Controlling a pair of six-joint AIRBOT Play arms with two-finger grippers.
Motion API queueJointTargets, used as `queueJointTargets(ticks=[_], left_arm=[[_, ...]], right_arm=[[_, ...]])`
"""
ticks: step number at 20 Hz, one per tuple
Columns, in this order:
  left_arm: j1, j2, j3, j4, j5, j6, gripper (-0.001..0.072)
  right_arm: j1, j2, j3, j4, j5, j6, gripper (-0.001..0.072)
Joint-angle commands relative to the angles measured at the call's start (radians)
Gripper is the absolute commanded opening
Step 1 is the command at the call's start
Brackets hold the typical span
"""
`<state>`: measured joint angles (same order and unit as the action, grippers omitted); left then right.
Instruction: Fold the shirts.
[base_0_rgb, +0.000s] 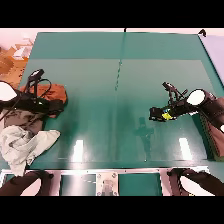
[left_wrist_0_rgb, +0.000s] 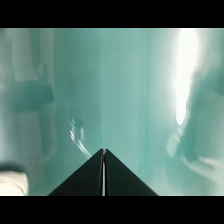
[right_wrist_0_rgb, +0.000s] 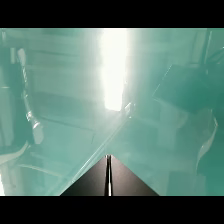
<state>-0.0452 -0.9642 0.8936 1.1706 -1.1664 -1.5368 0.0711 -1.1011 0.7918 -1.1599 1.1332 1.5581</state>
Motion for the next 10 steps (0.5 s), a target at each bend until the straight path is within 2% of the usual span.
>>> queueJointTargets(ticks=[1, 2, 3, 5, 10], left_arm=[[0.001, 0.0, 0.001, 0.156, 0.136, 0.01, 0.0373], [0.002, -0.001, 0.001, 0.283, 0.19, -0.002, 0.069], [0.008, -0.002, 0.001, 0.39, 0.249, -0.003, 0.0718], [0.045, -0.011, 0.001, 0.522, 0.373, -0.002, 0.0718], [0.207, -0.202, 0.001, 0.543, 0.615, 0.0, 0.0718]], right_arm=[[0.0, 0.001, 0.0, 0.0, -0.005, 0.0, 0.0011], [0.0, 0.001, 0.0, 0.0, -0.021, 0.0, 0.0011], [0.0, 0.001, 0.0, 0.0, -0.029, 0.0, 0.0011], [0.0, 0.001, 0.0, 0.0, -0.05, 0.0, 0.0011], [0.0, 0.001, 0.0, 0.0, -0.122, 0.0, 0.0012]])
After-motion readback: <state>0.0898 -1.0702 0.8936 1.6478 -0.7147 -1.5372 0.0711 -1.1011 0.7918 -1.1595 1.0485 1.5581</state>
